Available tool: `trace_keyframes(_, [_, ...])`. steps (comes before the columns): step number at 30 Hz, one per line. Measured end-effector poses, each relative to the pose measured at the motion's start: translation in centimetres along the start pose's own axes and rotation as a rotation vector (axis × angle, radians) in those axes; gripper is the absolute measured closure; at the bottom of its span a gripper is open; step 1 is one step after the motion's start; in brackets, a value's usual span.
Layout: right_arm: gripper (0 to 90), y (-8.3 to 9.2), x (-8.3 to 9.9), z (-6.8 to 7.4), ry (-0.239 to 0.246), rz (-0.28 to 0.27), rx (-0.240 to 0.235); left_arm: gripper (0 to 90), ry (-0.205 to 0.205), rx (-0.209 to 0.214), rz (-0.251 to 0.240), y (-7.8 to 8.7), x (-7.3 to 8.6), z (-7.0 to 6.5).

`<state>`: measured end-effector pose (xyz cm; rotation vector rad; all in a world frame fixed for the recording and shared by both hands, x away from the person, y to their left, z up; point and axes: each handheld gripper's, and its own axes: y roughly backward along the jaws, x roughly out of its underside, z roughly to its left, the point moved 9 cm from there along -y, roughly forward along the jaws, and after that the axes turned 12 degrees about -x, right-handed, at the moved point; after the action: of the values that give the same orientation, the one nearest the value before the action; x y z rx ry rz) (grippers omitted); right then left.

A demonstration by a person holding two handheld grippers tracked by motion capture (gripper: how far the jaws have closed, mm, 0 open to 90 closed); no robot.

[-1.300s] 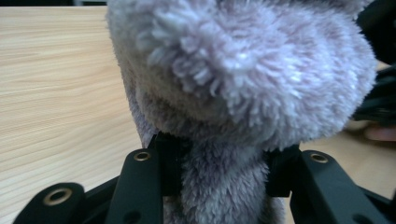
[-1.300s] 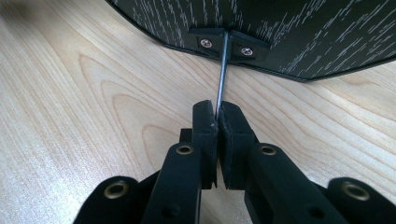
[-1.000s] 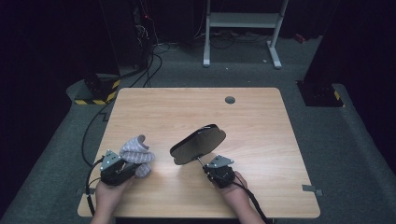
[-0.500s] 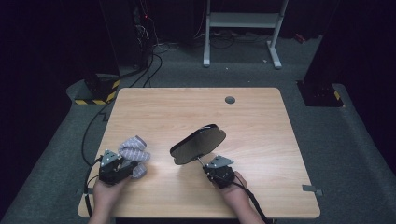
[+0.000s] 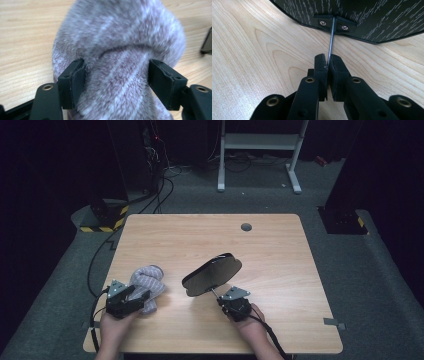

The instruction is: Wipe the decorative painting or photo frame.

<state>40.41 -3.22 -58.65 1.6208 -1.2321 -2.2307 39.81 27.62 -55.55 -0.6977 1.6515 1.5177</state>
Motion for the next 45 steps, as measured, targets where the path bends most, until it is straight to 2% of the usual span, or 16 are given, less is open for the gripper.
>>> trace_keyframes(2, [84.7, 0.0, 0.0, 0.0, 0.000, -0.001, -0.001, 31.7, 0.002, 0.008, -0.011, 0.2, -0.2, -0.1])
trace_keyframes(9, [84.4, 0.0, 0.0, 0.0, 0.000, 0.000, -0.001, 32.5, -0.029, 0.006, -0.026, 0.6, -0.4, -0.5])
trace_keyframes(14, [83.8, 0.0, 0.0, 0.0, 0.002, 0.000, -0.002, 35.0, -0.020, 0.013, -0.052, 1.2, -0.9, -0.7])
trace_keyframes(20, [82.4, 0.0, 0.0, 0.0, 0.001, -0.001, -0.001, 36.5, -0.071, 0.021, -0.099, 2.2, -1.8, -2.2])
trace_keyframes(23, [81.9, 0.0, 0.0, 0.0, -0.001, -0.001, -0.001, 37.6, -0.060, 0.062, -0.112, 2.3, -2.0, -3.2])
trace_keyframes(26, [81.1, 0.0, 0.0, 0.0, -0.006, 0.000, -0.002, 38.1, -0.093, 0.065, -0.115, 2.3, -2.0, -4.0])
trace_keyframes(28, [80.9, 0.0, 0.0, 0.0, -0.003, -0.001, -0.001, 38.4, -0.096, 0.076, -0.118, 2.4, -2.0, -4.3])
trace_keyframes(36, [76.0, 0.0, 0.0, -0.1, -0.007, -0.002, 0.012, 39.2, -0.150, 0.132, -0.126, 2.6, -1.9, -6.8])
trace_keyframes(41, [72.3, 0.1, 0.0, -0.2, -0.023, -0.005, 0.005, 40.1, -0.178, 0.186, -0.122, 2.6, -1.7, -8.5])
trace_keyframes(45, [64.7, 0.3, 0.1, -0.2, -0.028, -0.017, 0.004, 40.0, -0.173, 0.251, -0.126, 2.9, -1.7, -9.9])
